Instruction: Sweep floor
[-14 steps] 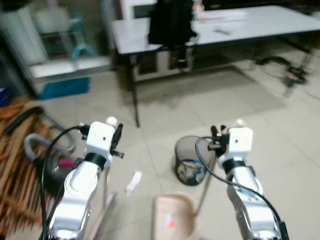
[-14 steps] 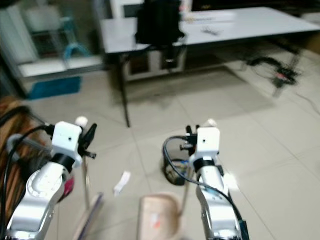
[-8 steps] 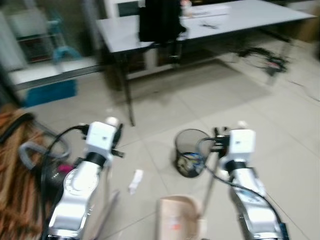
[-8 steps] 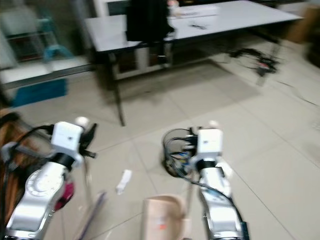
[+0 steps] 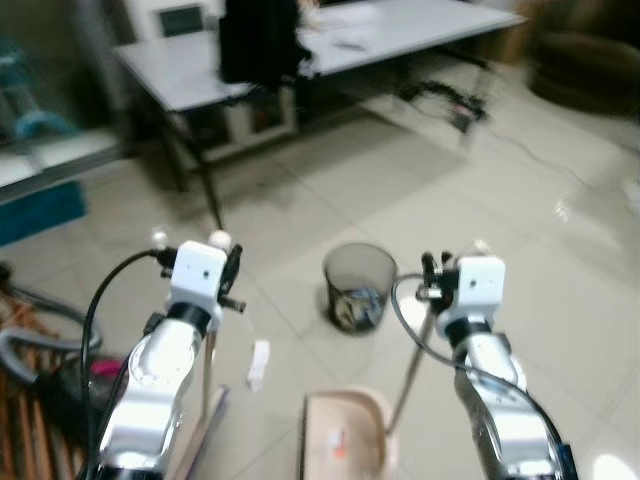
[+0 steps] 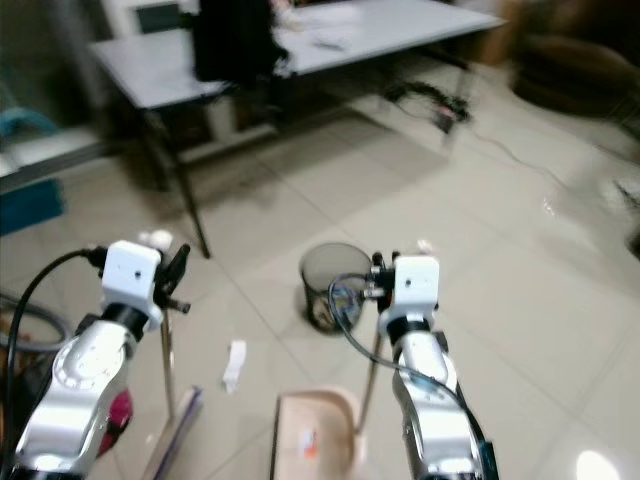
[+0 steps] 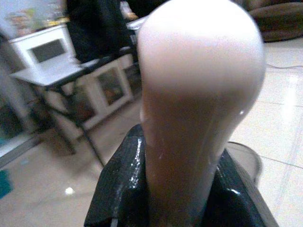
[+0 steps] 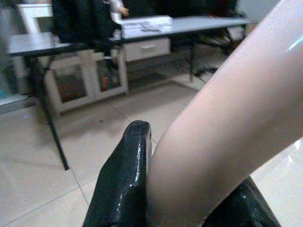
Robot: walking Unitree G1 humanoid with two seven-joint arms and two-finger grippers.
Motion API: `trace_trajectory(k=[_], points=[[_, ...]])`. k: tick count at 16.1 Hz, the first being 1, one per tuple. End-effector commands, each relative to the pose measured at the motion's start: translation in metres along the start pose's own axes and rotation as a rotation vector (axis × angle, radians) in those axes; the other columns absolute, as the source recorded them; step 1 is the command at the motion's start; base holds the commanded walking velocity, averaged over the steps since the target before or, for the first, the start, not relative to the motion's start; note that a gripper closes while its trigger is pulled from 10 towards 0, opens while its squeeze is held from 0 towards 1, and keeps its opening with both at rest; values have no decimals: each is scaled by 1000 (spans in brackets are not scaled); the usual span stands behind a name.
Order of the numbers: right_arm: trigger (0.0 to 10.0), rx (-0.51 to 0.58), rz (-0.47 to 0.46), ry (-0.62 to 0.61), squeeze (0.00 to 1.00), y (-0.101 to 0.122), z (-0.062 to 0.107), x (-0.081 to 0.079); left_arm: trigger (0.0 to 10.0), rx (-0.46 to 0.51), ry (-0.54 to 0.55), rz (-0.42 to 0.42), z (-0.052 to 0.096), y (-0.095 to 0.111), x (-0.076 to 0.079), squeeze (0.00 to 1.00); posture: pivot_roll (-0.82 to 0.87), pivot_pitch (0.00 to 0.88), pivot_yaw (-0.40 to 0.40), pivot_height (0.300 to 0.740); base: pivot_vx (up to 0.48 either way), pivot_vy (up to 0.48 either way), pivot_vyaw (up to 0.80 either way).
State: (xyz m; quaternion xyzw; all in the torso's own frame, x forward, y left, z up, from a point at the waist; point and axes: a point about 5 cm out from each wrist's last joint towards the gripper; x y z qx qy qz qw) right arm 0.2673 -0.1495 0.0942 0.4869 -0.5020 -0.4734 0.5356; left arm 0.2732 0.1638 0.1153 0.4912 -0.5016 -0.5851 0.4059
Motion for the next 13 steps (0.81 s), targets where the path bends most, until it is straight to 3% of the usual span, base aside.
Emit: trace_trajectory(k=[1, 6, 13], points=[[10000, 35, 21, -2, 0, 9, -4, 3, 10000, 30, 20, -4, 0, 5, -2, 0, -92, 0, 39, 740, 0, 364, -569], [10000, 34, 42, 31, 0, 13, -11, 4, 10000, 31, 63, 12, 5, 1, -1, 0, -76, 0, -14, 740, 0, 366, -571], [10000, 29, 25, -16, 0, 11, -10, 9, 10000, 38, 49, 9, -1, 2, 0, 0, -95, 0, 20, 740, 0, 365, -542]])
Point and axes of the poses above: a point about 5 cm out from each wrist's last joint towards the gripper, its own z axis pointing back from the gripper into the wrist, its own y axis along the axis of the wrist's last joint, x = y × z, and after that the axes turned 4 degrees about z, right-handed
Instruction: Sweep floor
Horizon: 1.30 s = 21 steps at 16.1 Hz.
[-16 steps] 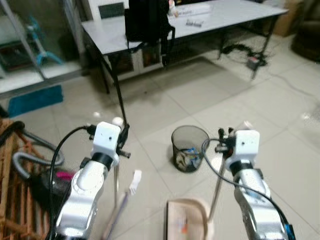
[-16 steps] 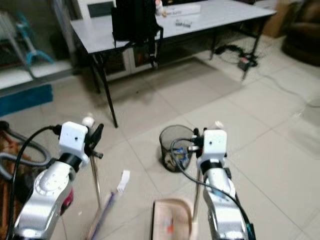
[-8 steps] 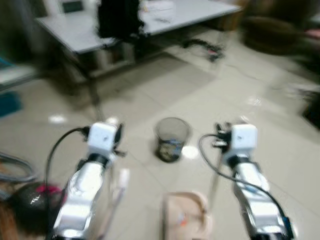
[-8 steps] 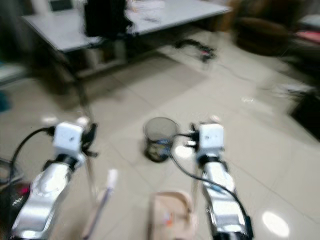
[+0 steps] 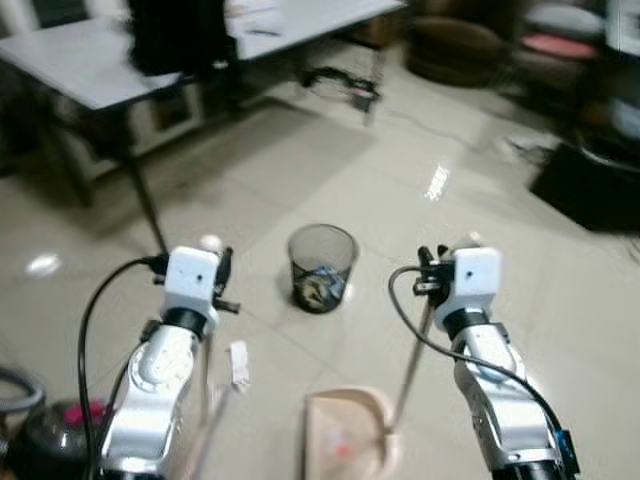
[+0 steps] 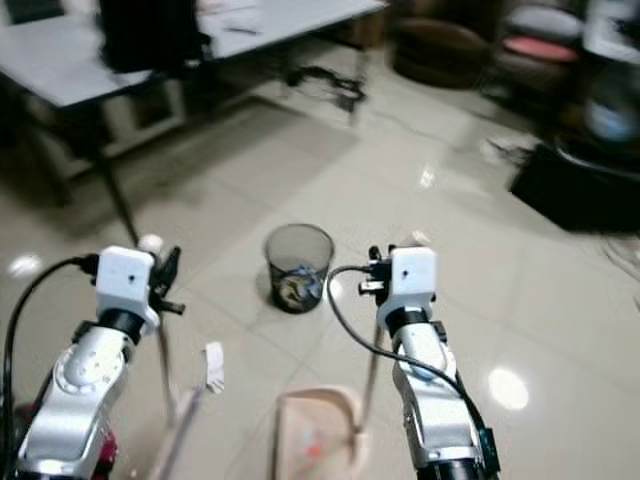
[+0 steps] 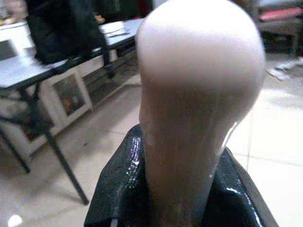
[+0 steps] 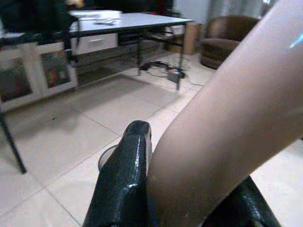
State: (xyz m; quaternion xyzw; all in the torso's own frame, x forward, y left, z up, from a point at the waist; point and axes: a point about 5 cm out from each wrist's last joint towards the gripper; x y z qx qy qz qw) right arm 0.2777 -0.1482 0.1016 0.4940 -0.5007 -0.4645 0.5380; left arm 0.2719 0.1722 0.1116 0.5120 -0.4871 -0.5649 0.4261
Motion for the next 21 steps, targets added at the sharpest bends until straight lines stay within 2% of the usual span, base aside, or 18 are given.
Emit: trace_trajectory(k=[1, 5, 8, 11, 21], points=[[10000, 14, 18, -45, 0, 3, 1, 10, 10000, 40, -32, 4, -4, 8, 8, 0, -95, 0, 20, 740, 0, 364, -531], [10000, 12, -2, -74, 0, 2, 1, 13, 10000, 44, -48, -1, -8, 11, 7, 0, -93, 0, 45, 740, 0, 364, -491], [10000, 8, 5, -75, 0, 1, 0, 11, 10000, 56, -41, 49, -8, 14, 8, 0, -87, 0, 47, 740, 0, 0, 0], [10000, 4, 23, -69, 0, 1, -1, 10, 10000, 58, -42, 29, -10, 15, 9, 0, -83, 0, 50, 740, 0, 0, 0], [10000, 19, 42, -68, 0, 4, -4, 10, 10000, 67, -40, 34, -11, 16, 11, 0, -83, 0, 49, 740, 336, 0, 0]])
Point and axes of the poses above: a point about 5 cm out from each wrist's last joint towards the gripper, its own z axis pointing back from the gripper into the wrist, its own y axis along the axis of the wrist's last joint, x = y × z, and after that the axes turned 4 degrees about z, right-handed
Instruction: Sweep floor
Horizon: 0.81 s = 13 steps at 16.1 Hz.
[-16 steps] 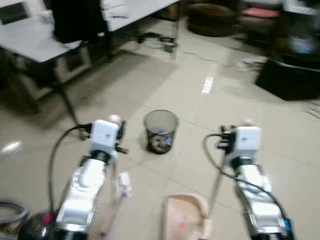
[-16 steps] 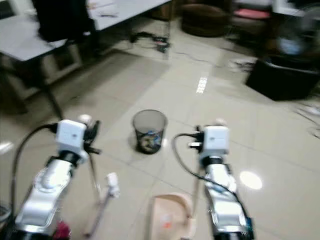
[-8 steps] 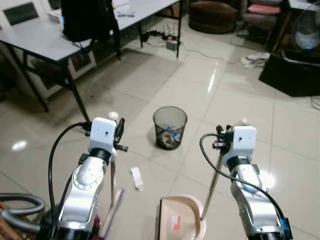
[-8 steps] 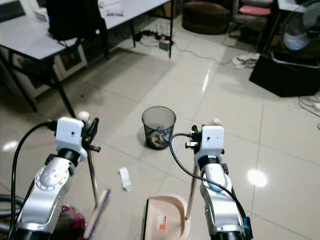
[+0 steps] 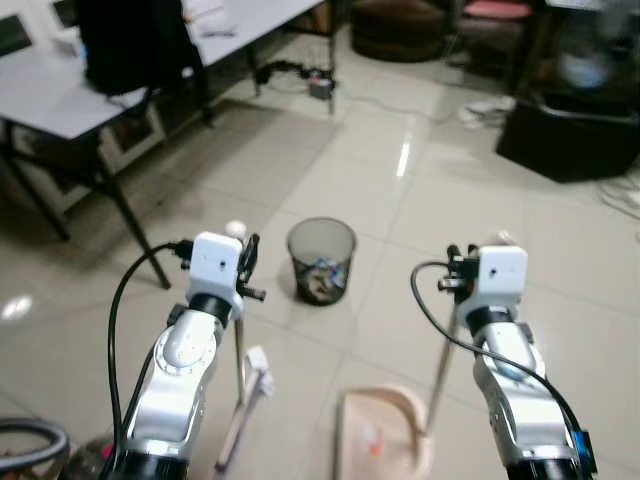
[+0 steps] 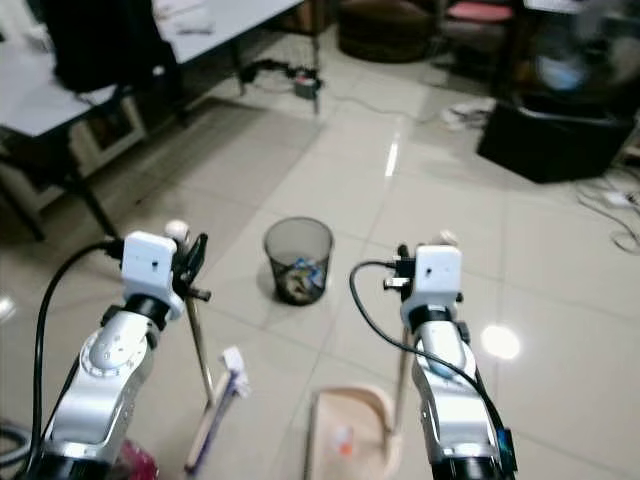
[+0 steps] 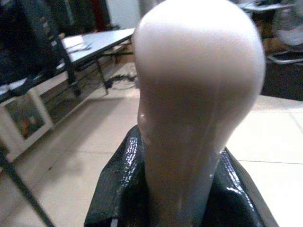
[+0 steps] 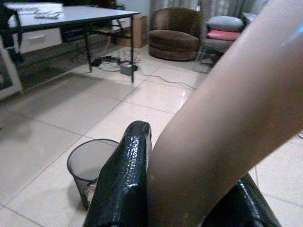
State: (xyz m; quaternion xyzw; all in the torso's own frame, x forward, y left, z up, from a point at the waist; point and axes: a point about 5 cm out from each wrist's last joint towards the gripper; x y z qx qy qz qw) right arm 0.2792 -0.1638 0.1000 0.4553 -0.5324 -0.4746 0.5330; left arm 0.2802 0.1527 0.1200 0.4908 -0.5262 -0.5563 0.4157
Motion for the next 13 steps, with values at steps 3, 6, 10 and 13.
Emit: trace_trajectory(k=[3, 6, 10, 13], points=[[10000, 34, -1, 32, 0, 7, -4, -7, 10000, 22, 21, -28, 0, 5, -7, 0, -82, 0, 46, 740, 375, 0, 0], [10000, 30, 33, 60, 0, 7, -4, -10, 10000, 21, 23, -28, 0, 5, -7, 0, -82, 0, 46, 740, 399, 0, 375], [10000, 27, 16, 46, 0, 6, -4, -11, 10000, 19, 22, -36, 0, 5, -8, 0, -79, 0, 44, 740, 399, 0, 400], [10000, 25, 16, 48, 0, 5, -4, -11, 10000, 18, 20, -40, -1, 4, -8, 0, -80, 0, 48, 740, 396, 0, 0]])
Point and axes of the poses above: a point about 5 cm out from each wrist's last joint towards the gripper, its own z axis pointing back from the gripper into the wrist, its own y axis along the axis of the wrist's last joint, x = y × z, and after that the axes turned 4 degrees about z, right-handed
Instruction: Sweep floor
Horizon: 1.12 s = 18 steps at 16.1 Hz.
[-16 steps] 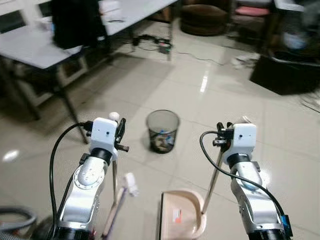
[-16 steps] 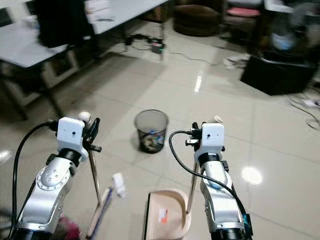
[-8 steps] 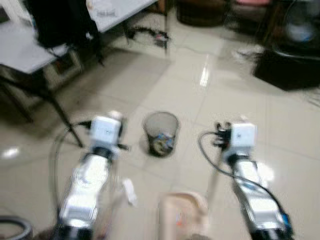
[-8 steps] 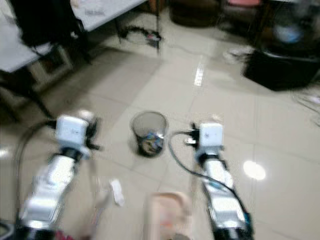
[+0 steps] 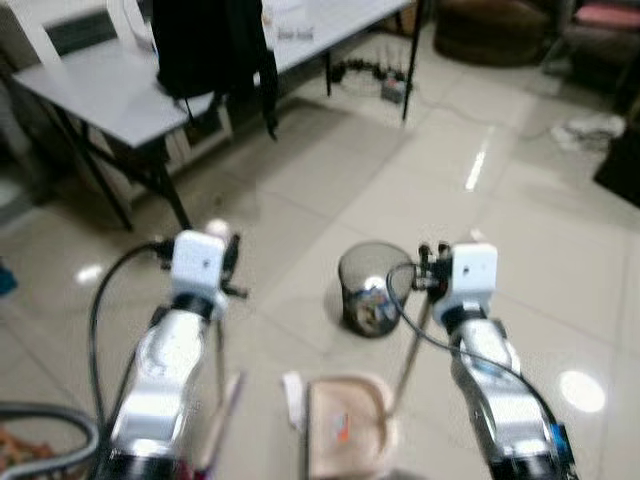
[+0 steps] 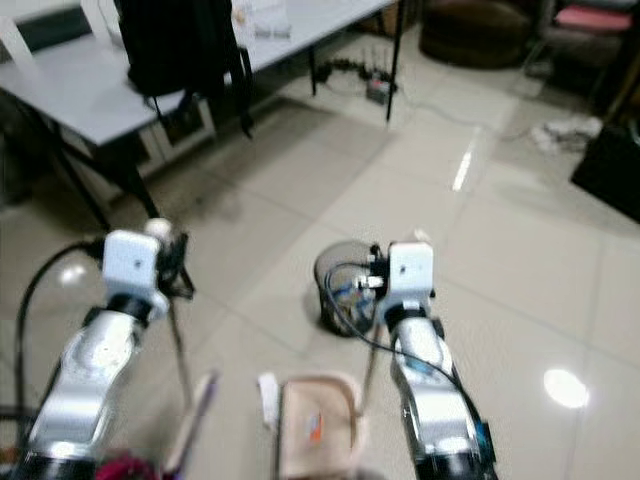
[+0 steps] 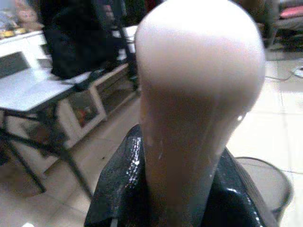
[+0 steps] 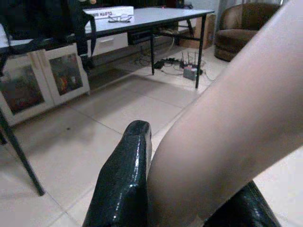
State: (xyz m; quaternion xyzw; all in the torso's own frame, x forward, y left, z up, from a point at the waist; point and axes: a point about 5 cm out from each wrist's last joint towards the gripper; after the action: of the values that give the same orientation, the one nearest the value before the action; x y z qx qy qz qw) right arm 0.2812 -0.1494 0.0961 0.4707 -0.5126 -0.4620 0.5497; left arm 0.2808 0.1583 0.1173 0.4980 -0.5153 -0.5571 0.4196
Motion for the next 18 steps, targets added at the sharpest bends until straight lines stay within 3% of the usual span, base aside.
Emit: trace_trajectory(k=[1, 11, 15, 18], points=[[10000, 29, 22, -17, 0, 6, -2, 4, 10000, 29, -2, -25, -2, 8, -3, 0, -80, 0, 48, 740, 398, 0, 0], [10000, 50, 42, -3, 0, 8, -4, 1, 10000, 33, -2, -25, -5, 7, 0, 0, -79, 0, 51, 740, 368, 0, 0], [10000, 73, 124, 42, 0, 9, -6, -6, 10000, 16, -4, -22, -15, 2, 3, 0, -86, 0, 57, 740, 0, 0, 0], [10000, 88, 128, 34, 0, 7, -6, -7, 10000, -3, 41, -50, -21, -5, 3, 0, -85, 0, 56, 740, 0, 0, 0]])
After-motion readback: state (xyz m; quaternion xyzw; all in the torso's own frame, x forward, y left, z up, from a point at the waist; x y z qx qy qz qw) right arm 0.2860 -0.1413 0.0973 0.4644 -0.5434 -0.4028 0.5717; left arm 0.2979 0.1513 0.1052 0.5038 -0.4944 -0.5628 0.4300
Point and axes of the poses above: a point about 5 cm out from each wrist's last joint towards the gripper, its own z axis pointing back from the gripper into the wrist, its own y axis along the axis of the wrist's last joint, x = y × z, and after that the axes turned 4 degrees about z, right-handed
